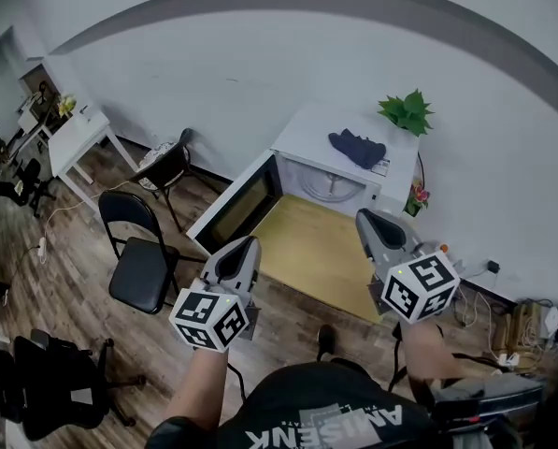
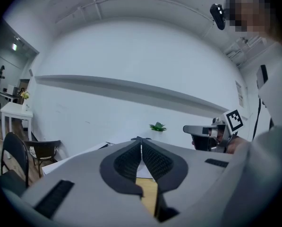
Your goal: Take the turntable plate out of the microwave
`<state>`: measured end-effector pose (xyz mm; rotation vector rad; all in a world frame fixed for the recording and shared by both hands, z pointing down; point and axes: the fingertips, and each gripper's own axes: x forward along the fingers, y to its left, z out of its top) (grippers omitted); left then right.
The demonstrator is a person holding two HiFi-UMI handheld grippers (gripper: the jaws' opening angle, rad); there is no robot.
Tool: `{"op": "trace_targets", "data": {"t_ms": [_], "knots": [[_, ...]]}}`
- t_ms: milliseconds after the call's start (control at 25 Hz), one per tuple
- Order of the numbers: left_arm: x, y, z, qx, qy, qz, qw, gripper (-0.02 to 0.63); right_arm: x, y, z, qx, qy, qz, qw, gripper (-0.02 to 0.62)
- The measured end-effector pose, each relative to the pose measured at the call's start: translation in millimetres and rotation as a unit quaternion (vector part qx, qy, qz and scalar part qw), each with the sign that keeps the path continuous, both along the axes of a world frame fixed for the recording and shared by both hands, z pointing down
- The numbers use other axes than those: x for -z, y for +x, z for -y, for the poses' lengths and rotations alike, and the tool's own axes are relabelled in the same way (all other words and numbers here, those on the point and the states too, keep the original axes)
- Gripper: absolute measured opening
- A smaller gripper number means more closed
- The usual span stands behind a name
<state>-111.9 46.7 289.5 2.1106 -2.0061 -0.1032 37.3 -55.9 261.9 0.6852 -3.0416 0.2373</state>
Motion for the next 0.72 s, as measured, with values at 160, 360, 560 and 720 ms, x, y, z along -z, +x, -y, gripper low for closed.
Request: {"op": "trace_targets", "data": {"t_ms": [160,360,560,720], "knots": [[3,-6,39,0.005,0.007,0.000,1.0000,0.005,-2,-1,37,0.002,-0.004,0.004,1.000,0.005],[3,-5,87,0.002,0.003,0.002,1.0000,0.005,-6,-1,77,0.004,-0.006,-0.002,1.000,0.005],[1,-1,130,0.005,0.011,0.009,0.9999,0.006,-12,-1,106,0.009,-0.005,0.001,1.000,0.005],[-12,2,151,-0.009,-0.007,0.021,0.9997,0.006,-18,-2,119,0.004,-0.008,0.005,1.000,0.005]]}}
